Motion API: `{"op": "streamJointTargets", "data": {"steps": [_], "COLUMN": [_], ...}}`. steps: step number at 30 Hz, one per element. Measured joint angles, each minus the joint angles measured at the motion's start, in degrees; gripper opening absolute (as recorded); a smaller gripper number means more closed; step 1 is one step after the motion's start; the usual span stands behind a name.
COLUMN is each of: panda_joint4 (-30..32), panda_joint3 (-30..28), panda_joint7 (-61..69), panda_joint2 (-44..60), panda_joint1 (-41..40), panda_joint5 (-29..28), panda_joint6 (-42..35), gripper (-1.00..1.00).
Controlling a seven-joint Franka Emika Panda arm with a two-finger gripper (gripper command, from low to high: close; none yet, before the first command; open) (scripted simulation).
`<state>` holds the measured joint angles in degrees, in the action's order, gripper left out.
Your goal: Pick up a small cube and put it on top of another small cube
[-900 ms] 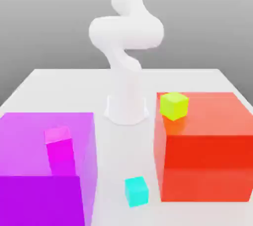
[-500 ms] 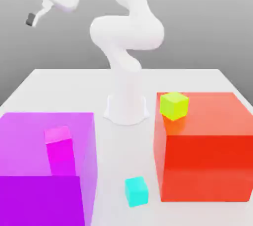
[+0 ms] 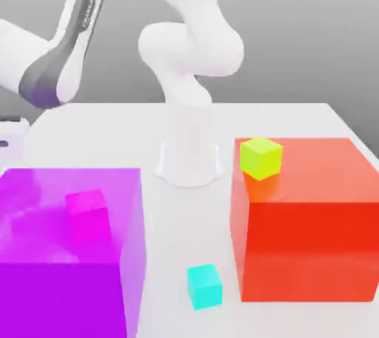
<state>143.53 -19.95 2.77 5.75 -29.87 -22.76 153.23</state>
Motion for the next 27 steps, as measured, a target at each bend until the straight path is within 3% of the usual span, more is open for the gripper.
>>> {"op": "streamJointTargets", "data": {"steps": [12,18,19,27], "panda_joint4": [15.27,13.5,13.23,13.57], "panda_joint3": [-0.79,10.57,12.03,10.83], "panda_joint7": [-24.04,-16.16,-15.44,-16.67], "panda_joint2": [-1.86,9.47,10.73,9.28], "panda_joint1": [-4.63,-13.35,-14.59,-13.73], "panda_joint5": [26.62,39.48,40.4,38.88], "panda_joint6": [9.33,18.51,19.55,18.34], "gripper": [0.0,0.0,-1.0,-1.0]}}
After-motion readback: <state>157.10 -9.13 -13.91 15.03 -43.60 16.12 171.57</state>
